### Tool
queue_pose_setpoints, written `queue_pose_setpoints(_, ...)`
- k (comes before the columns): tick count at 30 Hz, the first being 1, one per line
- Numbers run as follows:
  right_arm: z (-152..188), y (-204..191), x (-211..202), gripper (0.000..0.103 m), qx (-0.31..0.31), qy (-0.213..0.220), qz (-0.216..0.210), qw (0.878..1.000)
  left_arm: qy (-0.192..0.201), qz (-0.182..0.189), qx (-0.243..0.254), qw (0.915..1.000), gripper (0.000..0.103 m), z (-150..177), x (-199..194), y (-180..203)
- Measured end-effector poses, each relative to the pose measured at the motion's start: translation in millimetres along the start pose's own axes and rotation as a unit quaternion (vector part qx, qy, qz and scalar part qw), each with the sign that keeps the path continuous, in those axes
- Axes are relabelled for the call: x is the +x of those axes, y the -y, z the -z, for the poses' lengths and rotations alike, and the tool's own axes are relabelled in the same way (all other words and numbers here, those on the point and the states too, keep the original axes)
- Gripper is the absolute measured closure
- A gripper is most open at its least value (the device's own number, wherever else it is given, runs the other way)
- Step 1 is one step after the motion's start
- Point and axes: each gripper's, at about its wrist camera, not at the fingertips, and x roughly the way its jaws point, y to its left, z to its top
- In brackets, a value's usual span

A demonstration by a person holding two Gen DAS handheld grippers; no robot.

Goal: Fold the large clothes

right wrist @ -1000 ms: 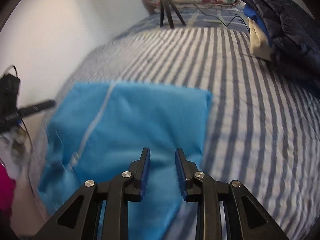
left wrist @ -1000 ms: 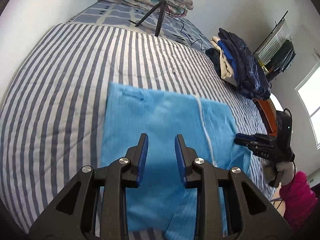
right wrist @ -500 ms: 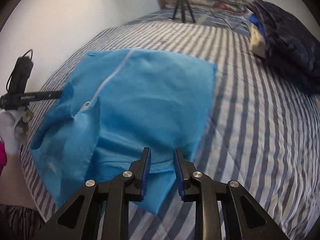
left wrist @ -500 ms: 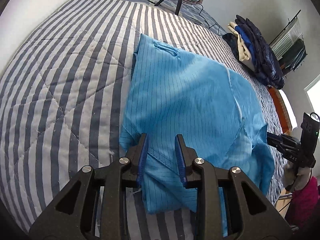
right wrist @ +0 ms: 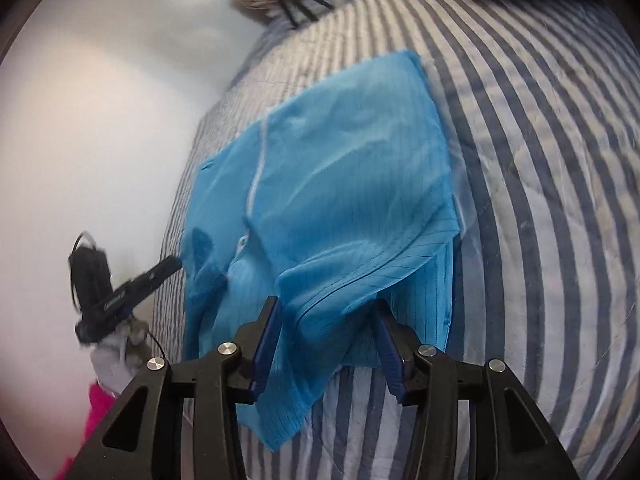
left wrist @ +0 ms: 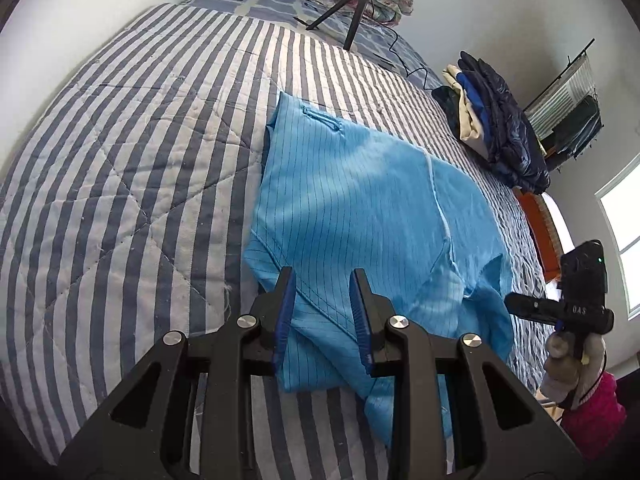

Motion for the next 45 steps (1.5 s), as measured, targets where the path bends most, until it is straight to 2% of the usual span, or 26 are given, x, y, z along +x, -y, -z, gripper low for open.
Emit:
queue_pose_setpoints(1, -1, 1, 3, 0.057, 0.013, -0.003, -0.01, 1.0, 0.0, 0.0, 0.0, 1.0, 0.076, 0, -2, -1)
queue_pose_setpoints(3, -2, 4, 9, 0.081, 0.03, -0.011, -0.025, 0.999, 0.002, 0.0, -0.004, 1.0, 0.076, 3, -4, -5)
queue_pose_setpoints(5, 0, 10, 10, 0.095, 0.057, -0.008, -0.073, 0.996, 0.003, 0.004, -0.01, 0.9999, 0.076, 2, -6, -8)
queue_pose_setpoints(7, 5, 21, 5, 0.098, 0.1, 0.014, -0.172, 0.98, 0.007, 0.014, -0.019, 0.9997, 0.076, 2, -7, -10)
queue_pose_setpoints(9, 9, 29, 2, 0.098, 0.102, 0.031, -0.187, 0.976, 0.006, 0.018, -0.023, 0.9996, 0.076, 3, -7, -12)
queue_pose_setpoints(11, 13, 38, 6, 0.098, 0.098, 0.022, -0.159, 0.982, 0.004, 0.016, -0.019, 0.9997, 0.076, 3, -6, -12)
queue_pose_setpoints(13, 17, 35, 8, 0.094, 0.063, 0.013, -0.101, 0.993, 0.001, 0.019, -0.02, 0.9996, 0.076, 4, -4, -12)
queue_pose_setpoints(15, 20, 24, 3, 0.09, 0.019, 0.012, -0.056, 0.998, -0.002, 0.017, -0.018, 0.9997, 0.076, 6, 0, -11)
queue_pose_setpoints(18, 24, -5, -4, 0.082, -0.053, 0.004, 0.018, 0.998, -0.025, 0.003, -0.012, 0.9996, 0.076, 13, 15, -12)
queue_pose_setpoints(20, 29, -25, -11, 0.081, -0.092, 0.004, 0.049, 0.995, -0.042, -0.01, -0.001, 0.9991, 0.076, 21, 23, -12)
queue_pose_setpoints(23, 33, -45, -32, 0.081, -0.14, 0.027, 0.068, 0.987, -0.044, -0.012, 0.01, 0.9989, 0.076, 25, 17, -12)
queue_pose_setpoints(26, 22, -59, -45, 0.081, -0.176, 0.07, 0.089, 0.978, -0.014, 0.009, -0.004, 0.9999, 0.076, 15, -4, -13)
queue_pose_setpoints(27, 18, -64, -47, 0.077, -0.186, 0.086, 0.092, 0.974, -0.004, 0.015, -0.006, 0.9999, 0.076, 10, -9, -12)
queue_pose_setpoints(30, -2, -64, -39, 0.076, -0.198, 0.104, 0.099, 0.97, 0.025, 0.009, -0.003, 0.9996, 0.076, -10, -12, -5)
queue_pose_setpoints(32, -15, -61, -25, 0.076, -0.202, 0.108, 0.111, 0.967, 0.018, 0.0, -0.009, 0.9998, 0.076, -20, 3, -5)
queue_pose_setpoints(35, -28, -41, -3, 0.076, -0.187, 0.088, 0.131, 0.97, -0.009, -0.031, -0.001, 0.9995, 0.076, -20, 32, -9)
queue_pose_setpoints(37, -26, -28, 7, 0.076, -0.185, 0.069, 0.143, 0.97, -0.019, -0.031, -0.004, 0.9993, 0.076, -12, 43, -15)
queue_pose_setpoints(39, -19, -14, 11, 0.079, -0.188, 0.055, 0.151, 0.969, -0.011, -0.028, 0.002, 0.9996, 0.076, -8, 42, -15)
queue_pose_setpoints(42, -8, -4, 18, 0.078, -0.199, 0.037, 0.16, 0.966, -0.02, -0.034, 0.013, 0.9991, 0.076, -8, 37, -13)
queue_pose_setpoints(45, -2, -1, 11, 0.078, -0.21, 0.009, 0.171, 0.963, -0.015, -0.033, 0.012, 0.9993, 0.076, 0, 14, -21)
